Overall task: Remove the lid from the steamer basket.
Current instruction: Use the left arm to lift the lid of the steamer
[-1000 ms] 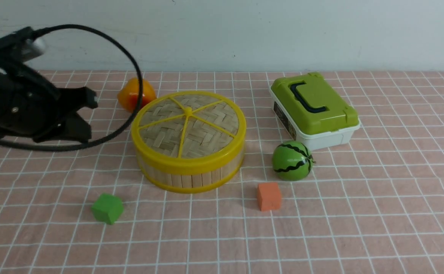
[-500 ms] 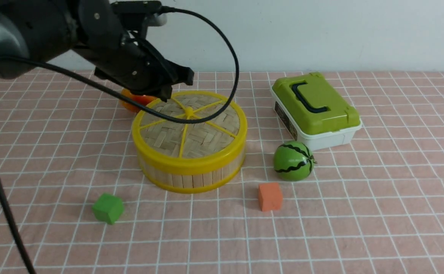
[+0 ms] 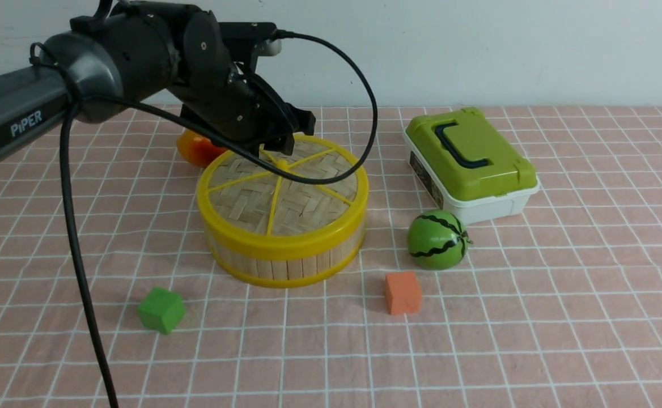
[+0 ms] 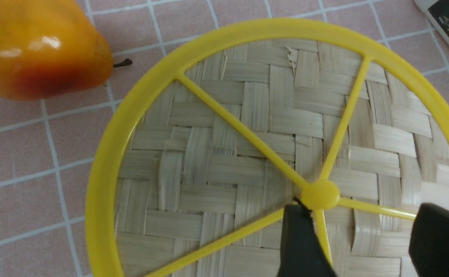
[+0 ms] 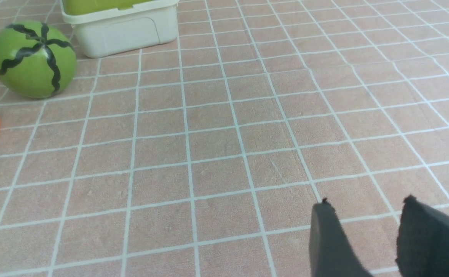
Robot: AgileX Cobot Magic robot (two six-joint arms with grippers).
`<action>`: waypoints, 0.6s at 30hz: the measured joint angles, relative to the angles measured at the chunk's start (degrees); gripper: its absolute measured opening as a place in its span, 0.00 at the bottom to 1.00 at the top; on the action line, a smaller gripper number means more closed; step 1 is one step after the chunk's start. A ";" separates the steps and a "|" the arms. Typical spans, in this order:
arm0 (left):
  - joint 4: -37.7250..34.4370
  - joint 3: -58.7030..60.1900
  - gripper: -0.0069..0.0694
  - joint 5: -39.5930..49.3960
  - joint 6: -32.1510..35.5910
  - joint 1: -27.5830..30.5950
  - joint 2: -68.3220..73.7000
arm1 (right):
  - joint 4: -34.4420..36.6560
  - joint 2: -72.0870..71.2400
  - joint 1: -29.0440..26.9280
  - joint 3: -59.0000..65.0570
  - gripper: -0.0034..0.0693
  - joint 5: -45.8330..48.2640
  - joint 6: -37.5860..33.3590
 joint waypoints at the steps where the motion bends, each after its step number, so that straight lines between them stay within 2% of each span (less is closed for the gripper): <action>1: 0.04 0.00 0.59 0.42 0.00 0.00 0.00 | 0.00 0.00 0.00 0.00 0.38 0.00 0.00; 9: 0.62 0.00 0.56 1.05 0.00 -0.26 0.06 | 0.01 0.00 0.00 0.00 0.38 0.00 0.00; 18: 7.56 -1.01 0.56 1.13 -0.53 -3.99 2.45 | 0.01 0.00 0.00 0.00 0.38 0.00 0.00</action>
